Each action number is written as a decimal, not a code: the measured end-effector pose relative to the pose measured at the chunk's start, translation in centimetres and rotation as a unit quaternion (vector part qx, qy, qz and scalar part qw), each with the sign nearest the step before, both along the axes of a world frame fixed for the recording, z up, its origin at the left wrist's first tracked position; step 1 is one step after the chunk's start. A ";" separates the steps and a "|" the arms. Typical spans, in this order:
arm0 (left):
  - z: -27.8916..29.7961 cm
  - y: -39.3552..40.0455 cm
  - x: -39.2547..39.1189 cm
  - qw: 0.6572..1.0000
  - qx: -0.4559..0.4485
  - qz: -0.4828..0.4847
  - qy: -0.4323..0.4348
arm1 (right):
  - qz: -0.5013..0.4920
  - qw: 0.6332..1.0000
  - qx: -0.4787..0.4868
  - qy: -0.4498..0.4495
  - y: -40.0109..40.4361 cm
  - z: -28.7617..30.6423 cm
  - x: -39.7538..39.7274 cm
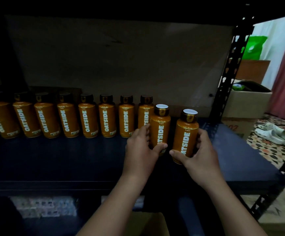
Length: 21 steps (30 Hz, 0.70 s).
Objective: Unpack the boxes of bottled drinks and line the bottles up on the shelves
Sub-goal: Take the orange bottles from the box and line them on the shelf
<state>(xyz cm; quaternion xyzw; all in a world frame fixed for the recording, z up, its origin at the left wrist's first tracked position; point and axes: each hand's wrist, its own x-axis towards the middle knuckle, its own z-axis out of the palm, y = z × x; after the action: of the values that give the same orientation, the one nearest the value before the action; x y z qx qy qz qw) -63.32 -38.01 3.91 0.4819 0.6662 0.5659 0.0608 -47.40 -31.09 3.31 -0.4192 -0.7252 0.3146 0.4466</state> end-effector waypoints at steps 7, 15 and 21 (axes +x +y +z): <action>1.0 6.4 2.9 0.998 -0.043 0.027 0.046 | -0.026 0.999 -0.017 0.009 1.3 -0.2 3.2; 1.0 7.9 2.5 0.986 -0.097 0.110 0.085 | -0.032 0.999 -0.009 -0.019 1.7 0.2 3.2; 1.3 7.4 2.7 0.981 -0.103 0.136 0.088 | -0.056 0.998 -0.005 -0.022 2.2 0.3 3.0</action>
<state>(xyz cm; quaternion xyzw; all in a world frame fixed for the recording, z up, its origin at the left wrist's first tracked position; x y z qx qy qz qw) -60.65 -30.62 5.19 0.4260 0.7829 0.4526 -0.0259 -44.42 -28.88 3.62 -0.4680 -0.7089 0.2831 0.4452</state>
